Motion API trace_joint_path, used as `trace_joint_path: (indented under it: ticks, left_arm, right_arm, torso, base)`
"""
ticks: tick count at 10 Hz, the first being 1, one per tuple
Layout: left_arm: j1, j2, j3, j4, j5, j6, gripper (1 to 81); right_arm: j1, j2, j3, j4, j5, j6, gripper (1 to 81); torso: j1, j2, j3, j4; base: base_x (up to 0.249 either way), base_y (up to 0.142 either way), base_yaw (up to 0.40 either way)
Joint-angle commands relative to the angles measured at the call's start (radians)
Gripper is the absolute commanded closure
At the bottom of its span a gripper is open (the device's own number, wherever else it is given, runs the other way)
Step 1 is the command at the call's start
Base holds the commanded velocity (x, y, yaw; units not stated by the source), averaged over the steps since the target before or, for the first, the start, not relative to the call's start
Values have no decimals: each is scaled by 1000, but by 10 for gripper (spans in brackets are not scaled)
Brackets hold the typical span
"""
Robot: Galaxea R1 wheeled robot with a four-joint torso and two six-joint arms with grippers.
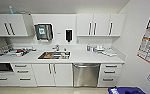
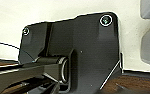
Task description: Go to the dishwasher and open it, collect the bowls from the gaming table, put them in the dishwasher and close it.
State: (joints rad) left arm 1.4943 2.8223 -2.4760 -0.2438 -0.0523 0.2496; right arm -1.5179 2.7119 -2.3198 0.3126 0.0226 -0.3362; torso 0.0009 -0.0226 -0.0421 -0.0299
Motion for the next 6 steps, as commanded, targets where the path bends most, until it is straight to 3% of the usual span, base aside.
trace_joint_path:
  ticks: [1,6]
  left_arm:
    - [-48,-20,3,-2,57,-1,10]
    - [-48,-20,3,-2,57,-1,10]
  right_arm:
    - [47,-22,7,-4,-64,-1,10]
    - [49,-19,7,-4,-66,-3,10]
  torso:
    - [0,0,0,0]
    - [0,0,0,0]
  base:
    - [136,61,0]
    - [135,63,0]
